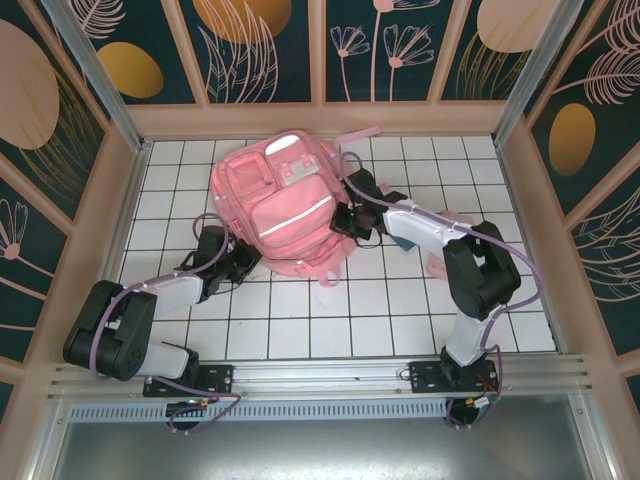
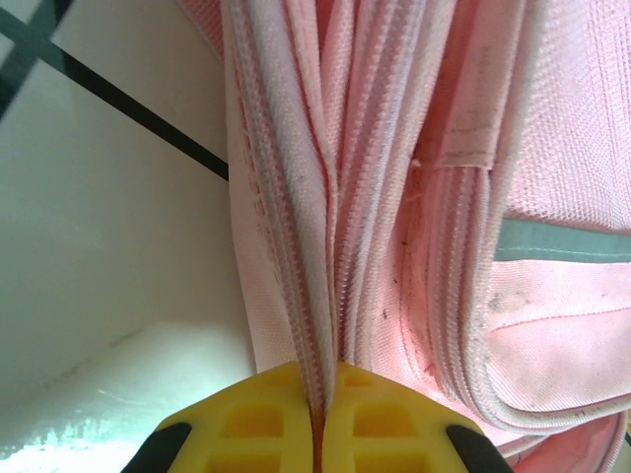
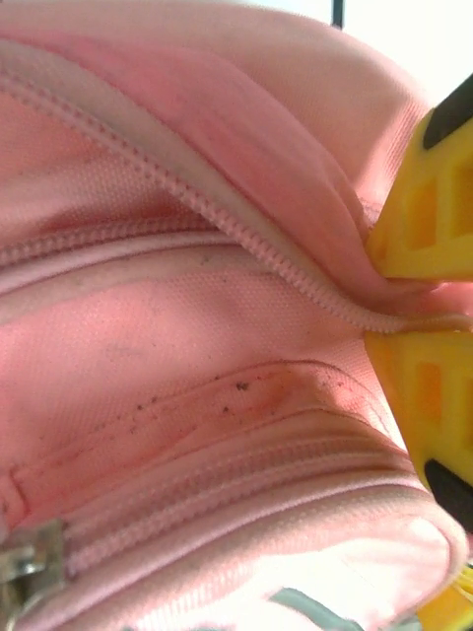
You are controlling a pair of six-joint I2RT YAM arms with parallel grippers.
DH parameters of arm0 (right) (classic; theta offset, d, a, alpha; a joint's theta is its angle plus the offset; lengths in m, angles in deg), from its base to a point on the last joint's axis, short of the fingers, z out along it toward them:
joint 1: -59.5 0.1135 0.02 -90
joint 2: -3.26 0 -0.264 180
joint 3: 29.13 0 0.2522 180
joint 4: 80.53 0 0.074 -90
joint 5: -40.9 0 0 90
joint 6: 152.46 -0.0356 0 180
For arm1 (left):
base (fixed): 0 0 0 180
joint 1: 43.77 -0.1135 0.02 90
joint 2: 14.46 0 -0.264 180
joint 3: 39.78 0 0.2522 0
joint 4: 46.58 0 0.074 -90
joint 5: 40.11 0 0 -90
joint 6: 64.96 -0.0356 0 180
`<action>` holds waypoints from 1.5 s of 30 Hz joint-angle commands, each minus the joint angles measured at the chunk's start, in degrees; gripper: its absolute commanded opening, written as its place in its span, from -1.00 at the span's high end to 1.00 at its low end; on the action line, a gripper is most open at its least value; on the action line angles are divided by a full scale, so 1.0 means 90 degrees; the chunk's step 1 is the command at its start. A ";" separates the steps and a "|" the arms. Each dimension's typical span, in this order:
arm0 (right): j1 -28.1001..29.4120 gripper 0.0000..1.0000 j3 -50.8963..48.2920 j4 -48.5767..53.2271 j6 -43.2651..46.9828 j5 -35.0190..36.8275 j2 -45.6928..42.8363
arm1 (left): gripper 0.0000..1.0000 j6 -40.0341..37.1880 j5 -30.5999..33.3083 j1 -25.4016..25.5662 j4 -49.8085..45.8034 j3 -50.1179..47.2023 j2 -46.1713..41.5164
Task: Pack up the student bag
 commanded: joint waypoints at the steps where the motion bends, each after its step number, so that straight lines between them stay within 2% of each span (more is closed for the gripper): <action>1: 0.0124 0.79 -0.0126 -0.2098 0.0214 -0.1637 -0.0128 | 1.00 -0.0264 -0.0297 0.0061 -0.0128 0.0181 -0.0105; 7: 0.0072 0.87 -0.0685 -0.4092 -0.0209 -0.2933 -0.0359 | 1.00 -0.0328 -0.0298 0.0061 -0.0170 0.0199 -0.0114; 14: 0.0216 0.87 -0.1192 -0.4812 -0.0575 -0.3607 -0.0187 | 1.00 -0.0440 -0.0287 0.0060 -0.0210 0.0266 -0.0050; 18: 0.0211 0.88 -0.0974 -0.3576 -0.0463 -0.2902 0.0230 | 1.00 -0.0455 -0.0318 0.0053 -0.0224 0.0302 -0.0045; 22: 0.0153 0.88 -0.0836 -0.2966 -0.0352 -0.2197 0.0790 | 1.00 -0.0446 -0.0298 0.0059 -0.0239 0.0268 -0.0112; 29: -0.0005 0.82 -0.0375 -0.1986 -0.0021 -0.1109 0.0876 | 1.00 -0.0425 -0.0253 0.0055 -0.0332 0.0170 -0.0288; 31: -0.0064 0.70 -0.0147 -0.1534 0.0115 -0.0890 0.0951 | 1.00 -0.0437 -0.0253 0.0063 -0.0338 0.0169 -0.0317; 35: -0.0006 0.16 0.0211 -0.0620 0.0362 -0.0413 0.0589 | 1.00 -0.0457 -0.0309 0.0061 -0.0344 0.0221 -0.0329; 38: 0.0092 -0.13 0.0276 0.0005 0.0550 0.0051 -0.0019 | 1.00 -0.0457 -0.0341 0.0063 -0.0330 0.0263 -0.0331; 41: 0.0229 -0.28 0.0303 0.0725 0.0686 0.0708 -0.0458 | 1.00 -0.0447 -0.0339 0.0055 -0.0307 0.0278 -0.0341; 45: 0.0739 -0.22 0.0403 0.1544 0.0978 0.1484 -0.0590 | 1.00 -0.0436 -0.0350 0.0054 -0.0260 0.0294 -0.0321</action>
